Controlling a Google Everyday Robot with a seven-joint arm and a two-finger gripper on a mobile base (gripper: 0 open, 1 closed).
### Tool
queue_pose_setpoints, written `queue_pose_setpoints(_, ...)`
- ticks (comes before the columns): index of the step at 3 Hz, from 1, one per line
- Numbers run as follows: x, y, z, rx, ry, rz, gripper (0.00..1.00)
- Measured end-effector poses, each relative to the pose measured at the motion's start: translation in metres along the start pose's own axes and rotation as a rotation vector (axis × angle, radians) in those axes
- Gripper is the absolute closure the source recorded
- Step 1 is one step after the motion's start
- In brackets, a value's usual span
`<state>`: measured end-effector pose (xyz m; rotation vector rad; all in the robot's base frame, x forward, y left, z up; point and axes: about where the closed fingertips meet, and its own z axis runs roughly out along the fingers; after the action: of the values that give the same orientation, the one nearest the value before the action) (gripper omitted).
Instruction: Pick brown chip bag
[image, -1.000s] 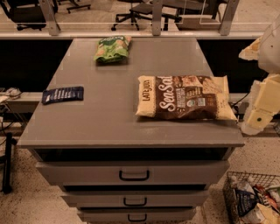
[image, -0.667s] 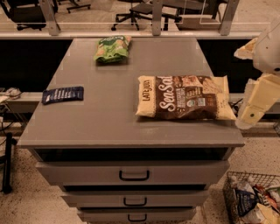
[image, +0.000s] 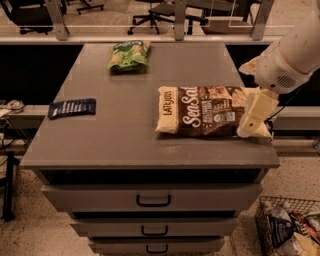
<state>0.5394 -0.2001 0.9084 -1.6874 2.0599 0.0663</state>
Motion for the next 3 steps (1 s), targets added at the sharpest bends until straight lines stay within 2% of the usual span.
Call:
queue_pose_setpoints(1,-0.004,-0.008,0.039,-0.046,-0.030,0.014,0.00)
queue_pose_setpoints(2,-0.009,-0.008,0.066,-0.098,-0.055,0.027,0.17)
queue_pose_setpoints(3,-0.016,-0.008,0.076,-0.133,-0.085,0.039,0.47)
